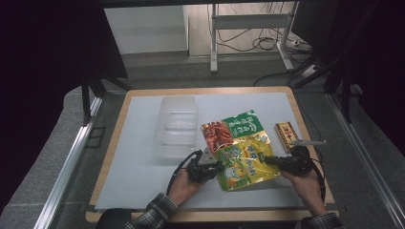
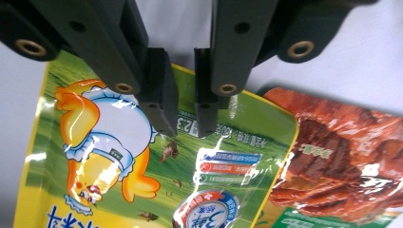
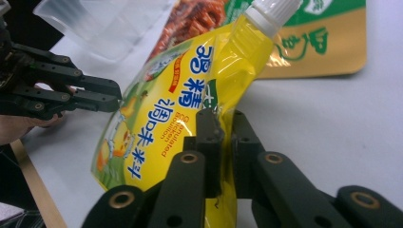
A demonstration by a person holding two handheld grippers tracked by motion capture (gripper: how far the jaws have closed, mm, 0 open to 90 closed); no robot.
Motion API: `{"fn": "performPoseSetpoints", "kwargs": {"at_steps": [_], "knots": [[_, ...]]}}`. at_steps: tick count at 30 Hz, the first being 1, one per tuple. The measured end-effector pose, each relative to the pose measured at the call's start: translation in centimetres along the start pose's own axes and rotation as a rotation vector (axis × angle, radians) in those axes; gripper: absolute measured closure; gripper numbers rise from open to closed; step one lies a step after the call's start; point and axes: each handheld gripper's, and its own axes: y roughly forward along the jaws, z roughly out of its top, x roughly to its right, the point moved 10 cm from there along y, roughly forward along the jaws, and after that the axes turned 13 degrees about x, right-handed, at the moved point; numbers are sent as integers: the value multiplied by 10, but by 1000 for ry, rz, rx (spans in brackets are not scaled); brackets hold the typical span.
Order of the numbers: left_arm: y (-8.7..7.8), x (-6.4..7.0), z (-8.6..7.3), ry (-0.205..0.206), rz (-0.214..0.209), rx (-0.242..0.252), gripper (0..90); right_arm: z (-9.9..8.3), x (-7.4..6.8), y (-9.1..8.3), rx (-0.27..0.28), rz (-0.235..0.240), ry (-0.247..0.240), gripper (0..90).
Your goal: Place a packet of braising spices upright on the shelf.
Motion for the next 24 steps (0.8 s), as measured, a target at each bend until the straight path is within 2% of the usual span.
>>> {"fn": "performPoseSetpoints", "kwargs": {"at_steps": [3, 6, 12, 13, 14, 16, 24], "knots": [[-6, 1, 0, -9, 2, 3, 742, 4, -4, -1, 12, 3, -20, 863], [-11, 4, 1, 0, 7, 7, 703, 7, -8, -2, 16, 10, -35, 866], [-18, 5, 2, 10, 13, 22, 573, 10, -11, -3, 25, 27, -39, 868], [-19, 5, 1, 11, 13, 20, 573, 11, -11, -3, 24, 29, -39, 868], [-20, 6, 0, 13, 17, 16, 507, 13, -13, -3, 25, 39, -41, 867], [-20, 6, 0, 19, 19, 12, 445, 15, -15, -4, 26, 48, -50, 867], [-26, 9, -2, 48, 30, 5, 284, 24, -27, -8, 38, 77, -73, 867]]}}
